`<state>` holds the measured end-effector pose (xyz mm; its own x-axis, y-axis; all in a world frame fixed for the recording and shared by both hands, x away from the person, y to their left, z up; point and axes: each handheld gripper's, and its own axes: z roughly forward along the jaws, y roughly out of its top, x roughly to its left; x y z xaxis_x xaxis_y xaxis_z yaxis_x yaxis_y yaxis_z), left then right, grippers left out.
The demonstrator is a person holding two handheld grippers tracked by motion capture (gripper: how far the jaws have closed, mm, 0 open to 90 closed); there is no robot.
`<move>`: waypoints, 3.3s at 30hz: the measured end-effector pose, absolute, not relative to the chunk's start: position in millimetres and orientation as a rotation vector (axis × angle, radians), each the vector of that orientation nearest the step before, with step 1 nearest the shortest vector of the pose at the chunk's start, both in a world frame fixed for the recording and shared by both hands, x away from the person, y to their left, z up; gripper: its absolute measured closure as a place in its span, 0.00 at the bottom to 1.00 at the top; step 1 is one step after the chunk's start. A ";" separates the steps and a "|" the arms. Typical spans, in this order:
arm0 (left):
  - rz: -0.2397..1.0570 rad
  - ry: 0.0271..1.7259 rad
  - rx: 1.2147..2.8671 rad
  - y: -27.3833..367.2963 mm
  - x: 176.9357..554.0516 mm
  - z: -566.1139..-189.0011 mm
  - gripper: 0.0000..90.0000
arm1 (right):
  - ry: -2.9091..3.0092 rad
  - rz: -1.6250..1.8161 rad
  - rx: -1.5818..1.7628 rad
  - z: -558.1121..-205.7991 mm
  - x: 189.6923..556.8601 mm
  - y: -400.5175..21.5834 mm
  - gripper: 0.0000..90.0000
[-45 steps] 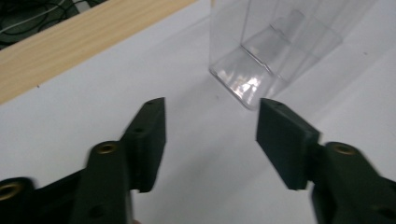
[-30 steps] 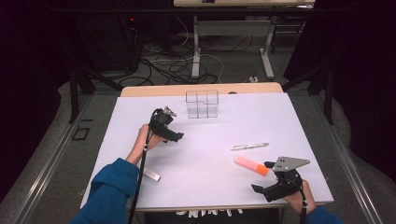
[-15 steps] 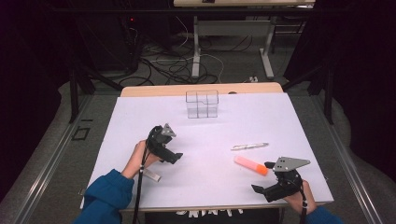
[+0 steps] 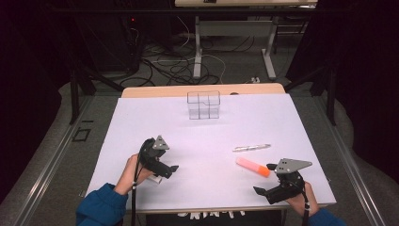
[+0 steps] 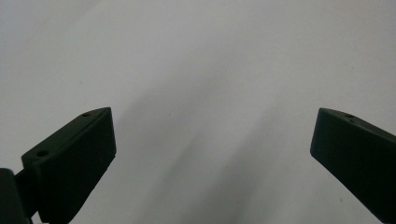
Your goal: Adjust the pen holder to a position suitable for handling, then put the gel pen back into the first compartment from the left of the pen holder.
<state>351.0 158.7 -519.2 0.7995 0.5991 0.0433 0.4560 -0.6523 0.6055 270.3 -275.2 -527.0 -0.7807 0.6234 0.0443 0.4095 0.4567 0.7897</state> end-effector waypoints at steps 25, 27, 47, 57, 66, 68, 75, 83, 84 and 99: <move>0.391 0.765 2.357 174.7 295.7 -519.1 0.00 | 2.463 1.201 0.899 -527.8 270.4 -273.7 0.03; 0.391 0.763 2.357 175.5 294.2 -519.7 0.00 | 2.464 1.205 0.895 -528.3 271.2 -273.8 0.03; 0.366 0.785 2.345 180.0 282.0 -523.5 0.00 | 2.467 1.201 0.906 -528.2 270.2 -273.0 0.03; 0.388 0.781 2.325 181.9 277.4 -525.2 0.00 | 2.472 1.201 0.904 -528.1 270.1 -273.6 0.03; 0.384 0.795 2.307 185.0 274.2 -524.6 0.00 | 2.472 1.197 0.902 -526.9 270.1 -273.8 0.03; 0.390 0.796 2.299 185.6 273.7 -524.9 0.00 | 2.456 1.207 0.898 -527.3 270.4 -273.1 0.03; 0.396 0.770 2.326 186.8 274.6 -524.7 0.00 | 2.473 1.201 0.896 -525.0 269.9 -271.8 0.03; 0.385 0.769 2.324 190.2 274.7 -522.3 0.00 | 2.479 1.205 0.871 -524.1 271.0 -271.0 0.03; 0.397 0.762 2.324 190.8 275.4 -522.2 0.00 | 2.478 1.202 0.882 -524.0 270.5 -270.6 0.03; 0.390 0.776 2.331 193.8 278.6 -522.1 0.00 | 2.497 1.206 0.858 -521.0 272.8 -266.7 0.04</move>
